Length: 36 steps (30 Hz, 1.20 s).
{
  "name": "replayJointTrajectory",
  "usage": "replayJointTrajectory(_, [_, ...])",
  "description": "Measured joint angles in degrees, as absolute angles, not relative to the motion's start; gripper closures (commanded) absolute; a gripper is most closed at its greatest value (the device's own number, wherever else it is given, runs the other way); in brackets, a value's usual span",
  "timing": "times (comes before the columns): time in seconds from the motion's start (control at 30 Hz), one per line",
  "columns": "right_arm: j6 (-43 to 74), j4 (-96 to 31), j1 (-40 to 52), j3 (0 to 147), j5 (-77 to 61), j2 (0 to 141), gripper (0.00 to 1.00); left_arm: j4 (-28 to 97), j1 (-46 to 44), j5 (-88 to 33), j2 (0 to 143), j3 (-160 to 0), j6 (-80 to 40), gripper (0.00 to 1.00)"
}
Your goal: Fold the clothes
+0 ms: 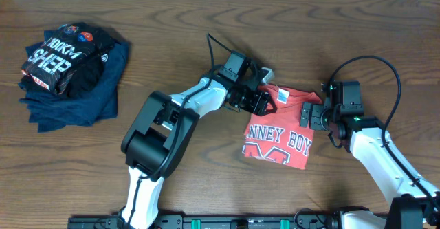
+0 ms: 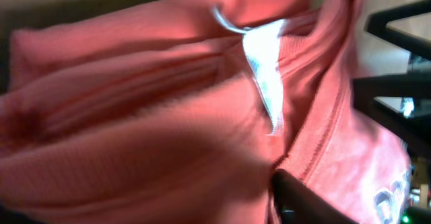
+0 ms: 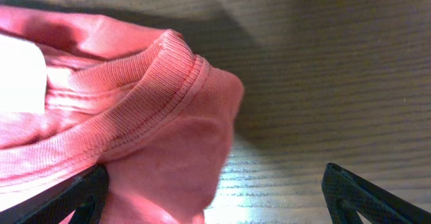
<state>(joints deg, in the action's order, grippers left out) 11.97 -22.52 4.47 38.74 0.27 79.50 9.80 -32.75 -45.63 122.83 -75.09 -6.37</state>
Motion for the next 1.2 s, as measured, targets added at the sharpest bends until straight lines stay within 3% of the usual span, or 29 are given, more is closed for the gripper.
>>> replayJointTrajectory(0.37, [12.2, -24.8, 4.5, 38.7, 1.7, 79.5, 0.01, 15.3, -26.1, -38.2, 117.8, -74.7, -6.5, 0.94])
replayJointTrajectory(0.67, [12.2, -25.0, 4.5, 38.7, 2.4, 79.5, 0.01, 19.1, -17.3, -15.9, 97.5, -74.5, -6.6, 0.94])
replayJointTrajectory(0.93, [12.2, -25.7, 4.5, 38.7, 2.4, 79.5, 0.01, 16.9, -9.2, 0.0, 88.4, -74.5, -5.7, 0.93])
replayJointTrajectory(1.2, [12.2, -26.6, 4.5, 38.7, 3.4, 79.5, 0.01, 11.1, 1.0, 5.1, 87.4, -74.5, -5.5, 0.93])
